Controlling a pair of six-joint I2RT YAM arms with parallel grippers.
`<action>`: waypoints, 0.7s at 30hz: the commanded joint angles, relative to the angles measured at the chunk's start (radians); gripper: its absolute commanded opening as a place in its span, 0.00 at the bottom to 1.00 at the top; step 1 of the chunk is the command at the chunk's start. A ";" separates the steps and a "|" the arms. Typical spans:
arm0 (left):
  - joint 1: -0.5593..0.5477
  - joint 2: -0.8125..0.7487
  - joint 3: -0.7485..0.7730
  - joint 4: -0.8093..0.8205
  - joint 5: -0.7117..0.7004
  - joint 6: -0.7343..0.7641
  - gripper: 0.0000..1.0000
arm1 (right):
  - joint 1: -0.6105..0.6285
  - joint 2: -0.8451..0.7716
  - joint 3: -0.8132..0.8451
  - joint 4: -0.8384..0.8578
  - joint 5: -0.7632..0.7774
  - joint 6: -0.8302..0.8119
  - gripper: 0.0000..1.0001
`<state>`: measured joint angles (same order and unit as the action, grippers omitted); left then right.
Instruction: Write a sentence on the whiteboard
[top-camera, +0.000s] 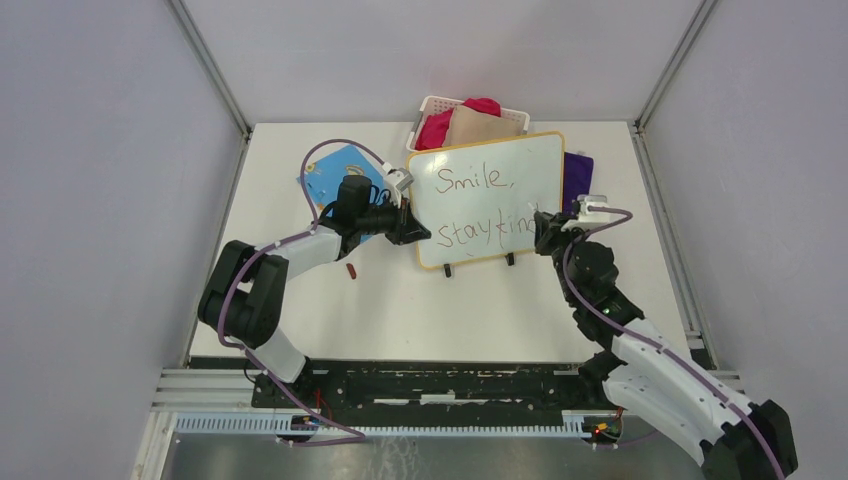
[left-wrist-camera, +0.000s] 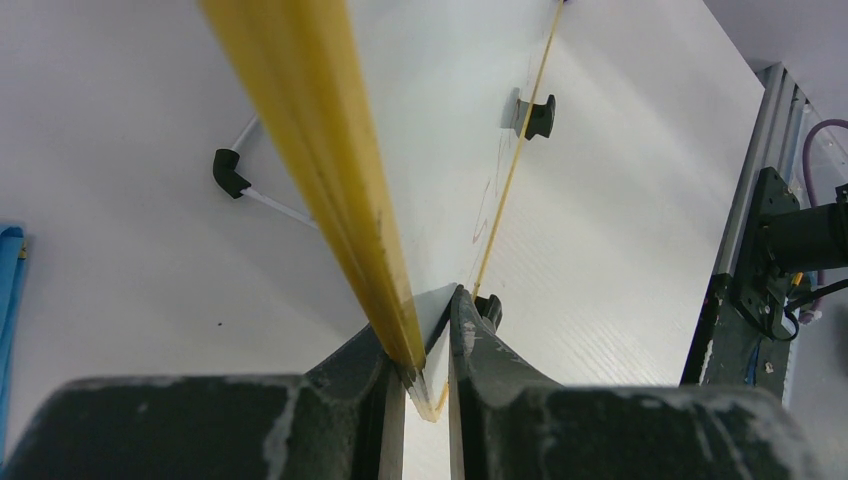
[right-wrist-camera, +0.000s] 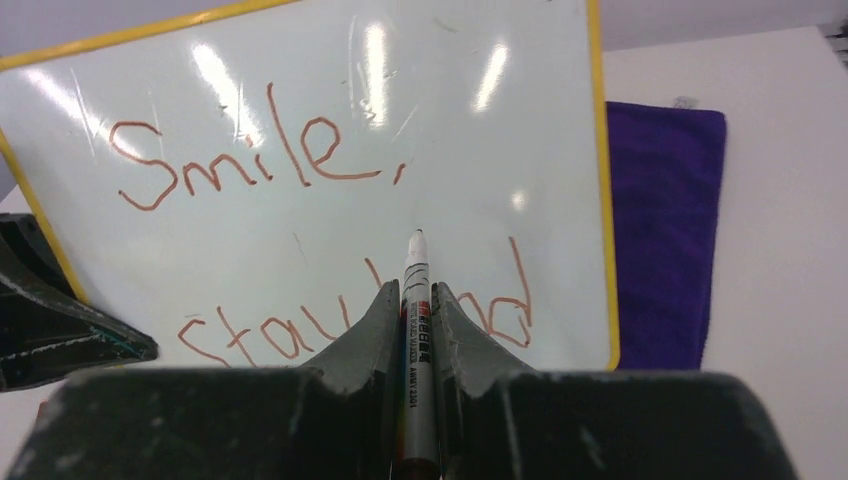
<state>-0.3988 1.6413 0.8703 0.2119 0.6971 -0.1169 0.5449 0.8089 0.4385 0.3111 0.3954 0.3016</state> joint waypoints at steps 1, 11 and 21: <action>-0.010 0.048 -0.028 -0.191 -0.190 0.131 0.02 | -0.010 -0.116 -0.049 -0.058 0.181 0.002 0.00; -0.011 0.045 -0.027 -0.195 -0.208 0.127 0.02 | -0.148 -0.159 -0.200 -0.061 0.137 0.193 0.00; -0.009 0.056 -0.015 -0.204 -0.222 0.127 0.02 | -0.233 -0.100 -0.226 0.069 0.008 0.272 0.00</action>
<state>-0.4004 1.6413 0.8749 0.2039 0.6891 -0.1169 0.3336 0.6922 0.2100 0.2710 0.4553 0.5201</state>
